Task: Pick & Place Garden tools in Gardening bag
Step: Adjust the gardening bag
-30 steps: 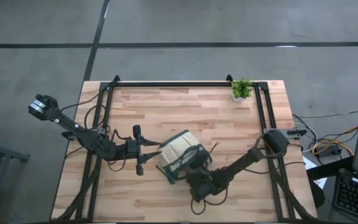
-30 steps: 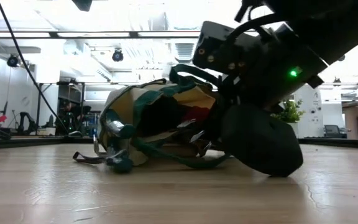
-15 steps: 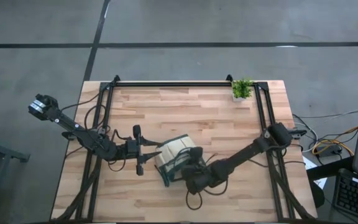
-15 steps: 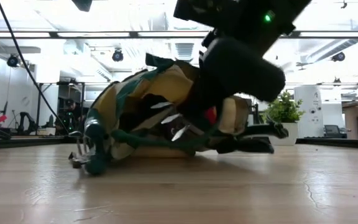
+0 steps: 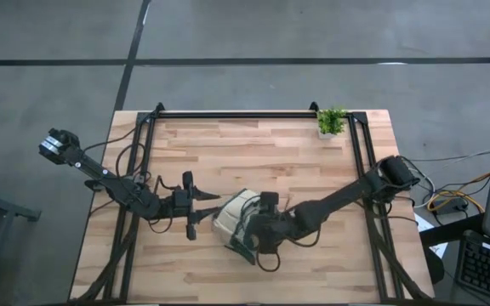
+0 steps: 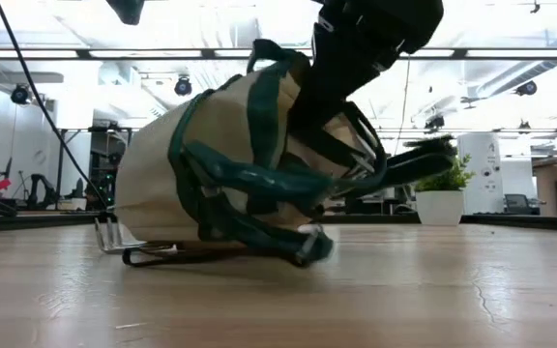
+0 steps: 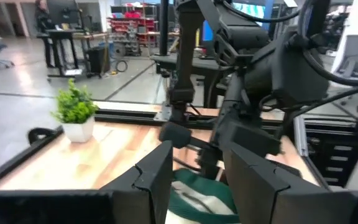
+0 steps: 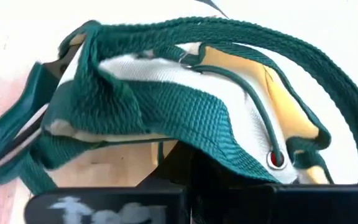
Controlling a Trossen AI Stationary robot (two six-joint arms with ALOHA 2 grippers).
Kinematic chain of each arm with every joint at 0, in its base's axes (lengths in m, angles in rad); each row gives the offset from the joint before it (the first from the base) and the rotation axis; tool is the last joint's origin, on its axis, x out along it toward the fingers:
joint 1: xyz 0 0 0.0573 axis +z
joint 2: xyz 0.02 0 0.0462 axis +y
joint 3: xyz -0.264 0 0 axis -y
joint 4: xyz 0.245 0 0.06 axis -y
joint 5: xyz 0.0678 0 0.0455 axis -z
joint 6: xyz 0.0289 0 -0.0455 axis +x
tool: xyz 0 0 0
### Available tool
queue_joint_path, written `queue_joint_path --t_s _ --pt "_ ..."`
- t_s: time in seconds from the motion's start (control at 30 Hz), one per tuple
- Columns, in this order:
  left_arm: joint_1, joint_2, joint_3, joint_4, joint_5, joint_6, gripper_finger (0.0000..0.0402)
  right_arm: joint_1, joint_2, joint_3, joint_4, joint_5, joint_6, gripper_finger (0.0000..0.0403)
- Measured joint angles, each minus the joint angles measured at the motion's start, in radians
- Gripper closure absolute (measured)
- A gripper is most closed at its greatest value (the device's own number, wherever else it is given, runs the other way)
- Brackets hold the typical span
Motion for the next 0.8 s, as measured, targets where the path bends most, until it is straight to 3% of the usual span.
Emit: queue_joint_path --t_s 0.13,0.3,0.63,0.8 --pt "0.011 0.025 0.001 -0.002 0.037 -0.098 0.0254 -0.004 0.010 0.000 -0.003 -0.032 -0.001 0.0395" --pt "0.065 0.056 0.038 -0.099 0.212 -0.158 0.0254 -0.016 0.006 0.004 -0.013 -0.074 -0.010 0.0395" --pt "0.135 0.120 0.057 -0.132 0.264 -0.105 0.0254 -0.028 -0.022 0.097 -0.160 -0.117 -0.029 0.0395" --pt "0.140 0.126 0.059 -0.101 0.280 -0.075 0.0254 -0.049 -0.024 0.180 -0.273 -0.188 -0.034 0.0395"
